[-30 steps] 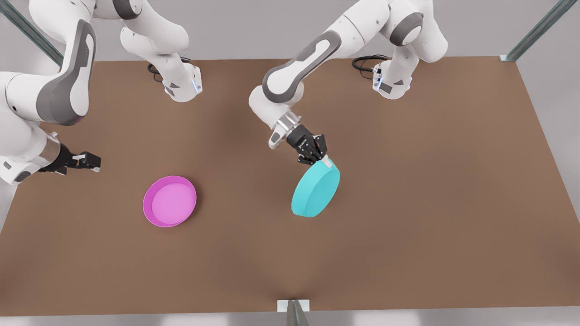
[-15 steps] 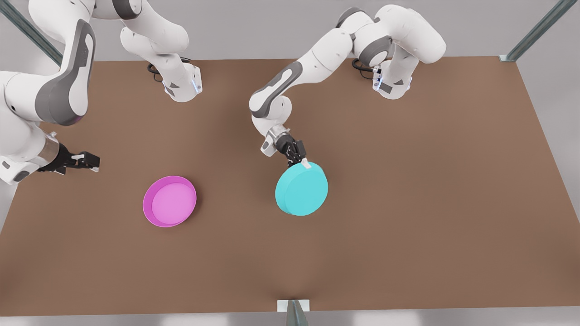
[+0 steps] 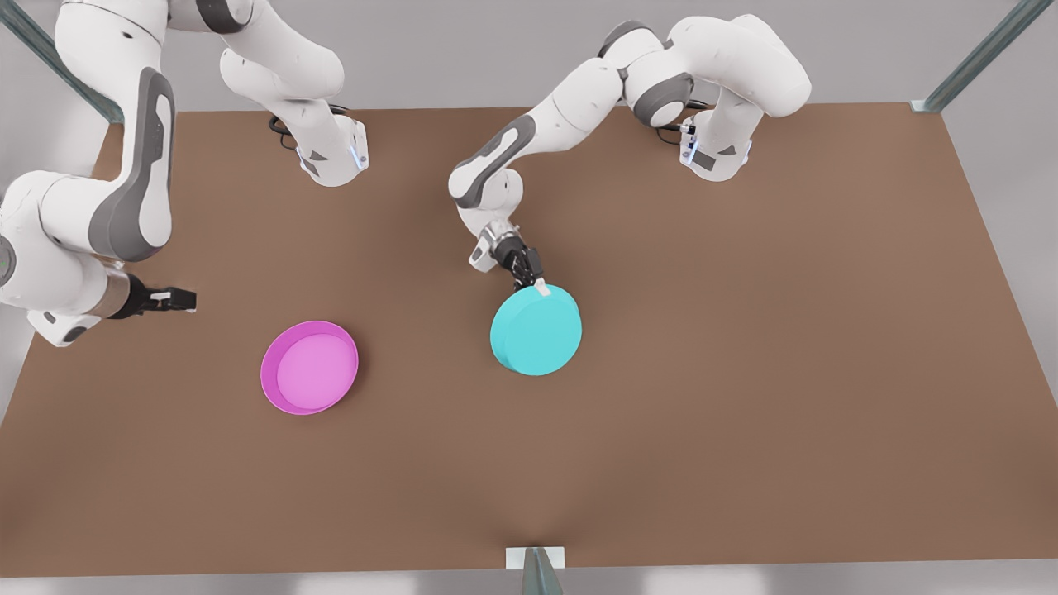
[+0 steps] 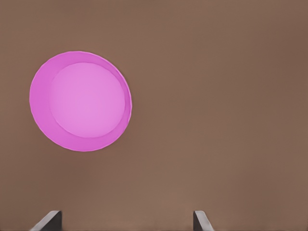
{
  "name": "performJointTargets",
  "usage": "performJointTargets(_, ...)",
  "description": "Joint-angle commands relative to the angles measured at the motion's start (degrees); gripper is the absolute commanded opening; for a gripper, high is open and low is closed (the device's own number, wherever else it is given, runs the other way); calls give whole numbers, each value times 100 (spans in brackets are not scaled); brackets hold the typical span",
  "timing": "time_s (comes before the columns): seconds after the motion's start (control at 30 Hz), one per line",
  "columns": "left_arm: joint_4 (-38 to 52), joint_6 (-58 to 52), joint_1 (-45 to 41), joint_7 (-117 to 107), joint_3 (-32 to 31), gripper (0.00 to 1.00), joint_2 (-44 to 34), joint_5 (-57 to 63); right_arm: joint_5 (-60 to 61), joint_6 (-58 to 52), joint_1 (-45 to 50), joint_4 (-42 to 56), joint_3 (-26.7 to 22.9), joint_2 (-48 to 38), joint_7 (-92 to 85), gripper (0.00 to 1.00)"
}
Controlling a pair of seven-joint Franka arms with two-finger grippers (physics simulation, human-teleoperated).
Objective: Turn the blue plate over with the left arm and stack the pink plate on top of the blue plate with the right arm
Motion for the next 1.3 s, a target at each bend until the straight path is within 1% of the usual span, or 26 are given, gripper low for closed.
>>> performJointTargets(0.0,0,15,-12,-2,2,21,0,-227,13,21,-38,-42,7,2,-55,100)
performJointTargets(0.07,35,6,-20,6,2,21,0,-236,259,1023,-135,-710,7,-16,-99,100)
performJointTargets(0.13,35,6,-38,6,2,21,8,-280,1076,1954,-416,-1466,-2,2,-1030,100)
performJointTargets(0.2,44,15,-64,50,2,31,0,-280,1235,2490,-408,-1967,-2,-7,-1092,100)
performJointTargets(0.23,70,15,-64,50,2,69,17,-280,1471,2622,-390,-2046,-2,107,-1074,100)
performJointTargets(0.27,123,68,-64,129,2,90,17,-280,1648,2957,-346,-2196,-2,283,-1030,100)
performJointTargets(0.3,167,112,-91,401,-7,97,17,-280,1648,2974,-346,-2161,-2,415,-1083,100)
performJointTargets(0.37,237,366,-152,569,-16,99,52,-315,1630,2904,-381,-2012,-2,740,-1390,100)
performJointTargets(0.4,237,542,-152,551,-59,100,52,-350,1622,2913,-364,-1923,7,854,-1443,100)
performJointTargets(0.43,273,578,-152,560,-165,100,52,-473,1622,2895,-408,-1721,7,1056,-1856,100)
performJointTargets(0.53,281,630,-144,1052,-297,100,17,-710,1648,2860,-495,-1642,16,1250,-2278,100)
performJointTargets(0.6,281,982,-126,1324,-332,100,-18,-1079,1666,2272,-487,-1607,25,1311,-1663,100)
performJointTargets(0.67,273,982,-135,1404,-341,100,-9,-1299,2043,2025,-487,-1378,25,1549,-1654,100)
performJointTargets(0.73,290,982,-126,1764,-341,100,-18,-1738,2061,2025,-469,-1352,25,1619,-1654,100)
performJointTargets(0.77,439,973,-117,1817,-341,100,-18,-1941,2070,2060,-452,-1352,25,1672,-1654,100)
performJointTargets(0.83,440,1000,-117,2045,-376,100,-9,-1958,2070,2122,-443,-1247,25,1830,-1698,100)
performJointTargets(0.87,448,1316,-108,2028,-376,100,-18,-2037,2079,2122,-443,-1159,42,1909,-1707,100)
performJointTargets(0.9,580,1439,-100,2028,-376,100,-18,-2257,2079,2122,-434,-1159,51,1918,-1707,100)
performJointTargets(1.0,607,1632,-73,2045,-376,100,-71,-2451,2096,2122,-416,-1150,60,2006,-1619,100)
performJointTargets(1.03,607,1685,-47,2045,-385,100,-79,-2503,2386,2122,-408,-1150,60,2006,-1444,100)
performJointTargets(1.07,607,1790,-29,2063,-385,100,-141,-2687,2422,2209,-337,-1088,60,2041,-1092,100)
performJointTargets(1.1,607,1870,-29,2098,-385,100,-220,-2890,2422,2491,-337,-1097,60,2058,-1083,100)
performJointTargets(1.23,607,2002,-29,2194,-385,100,-431,-3276,2439,2658,-329,-1088,60,2076,-1083,100)
performJointTargets(1.27,607,1966,-38,2415,-367,100,-536,-3601,2439,2834,-320,-1115,69,2085,-1083,100)
